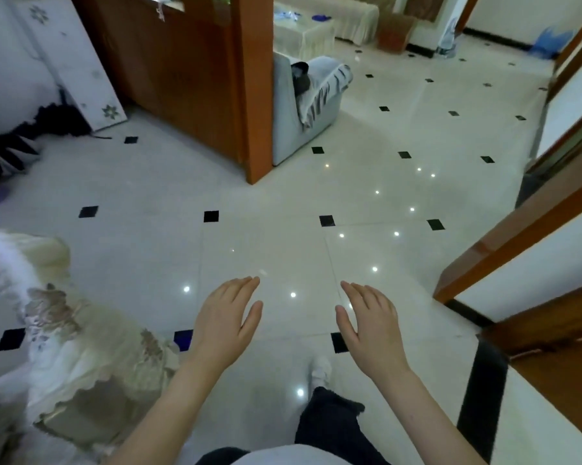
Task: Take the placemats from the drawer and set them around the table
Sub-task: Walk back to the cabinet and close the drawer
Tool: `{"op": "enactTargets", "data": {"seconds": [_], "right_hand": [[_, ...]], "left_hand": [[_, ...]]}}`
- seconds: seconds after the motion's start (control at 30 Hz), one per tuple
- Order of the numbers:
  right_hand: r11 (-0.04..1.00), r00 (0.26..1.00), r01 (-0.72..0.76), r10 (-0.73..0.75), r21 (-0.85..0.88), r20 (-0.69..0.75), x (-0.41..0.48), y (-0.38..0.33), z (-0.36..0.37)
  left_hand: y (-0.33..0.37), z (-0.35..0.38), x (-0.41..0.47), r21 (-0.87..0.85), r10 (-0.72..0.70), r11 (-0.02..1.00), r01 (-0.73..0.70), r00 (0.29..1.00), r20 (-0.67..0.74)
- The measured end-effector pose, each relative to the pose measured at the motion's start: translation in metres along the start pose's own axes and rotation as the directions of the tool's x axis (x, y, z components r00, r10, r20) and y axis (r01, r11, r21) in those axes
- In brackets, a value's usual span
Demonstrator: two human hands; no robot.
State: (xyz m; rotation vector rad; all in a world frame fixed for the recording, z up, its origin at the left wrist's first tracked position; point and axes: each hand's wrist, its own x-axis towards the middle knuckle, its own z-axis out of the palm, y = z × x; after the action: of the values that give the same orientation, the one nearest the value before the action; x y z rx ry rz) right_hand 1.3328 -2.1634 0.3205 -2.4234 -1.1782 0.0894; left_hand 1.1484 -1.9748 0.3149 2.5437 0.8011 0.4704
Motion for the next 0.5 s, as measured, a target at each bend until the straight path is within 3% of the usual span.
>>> {"op": "enactTargets", "data": {"seconds": [0.23, 0.5], "right_hand": [[0.975, 0.957, 0.203, -0.217, 0.090, 0.191, 0.188, 0.026, 0.029], [0.825, 0.787, 0.531, -0.565, 0.194, 0.247, 0.392, -0.050, 0.068]], "left_hand": [[-0.023, 0.016, 0.097, 0.037, -0.346, 0.935, 0.352, 0.931, -0.121], [-0.067, -0.034, 0.197, 0.011, -0.535, 0.809, 0.587, 0.745, -0.399]]}}
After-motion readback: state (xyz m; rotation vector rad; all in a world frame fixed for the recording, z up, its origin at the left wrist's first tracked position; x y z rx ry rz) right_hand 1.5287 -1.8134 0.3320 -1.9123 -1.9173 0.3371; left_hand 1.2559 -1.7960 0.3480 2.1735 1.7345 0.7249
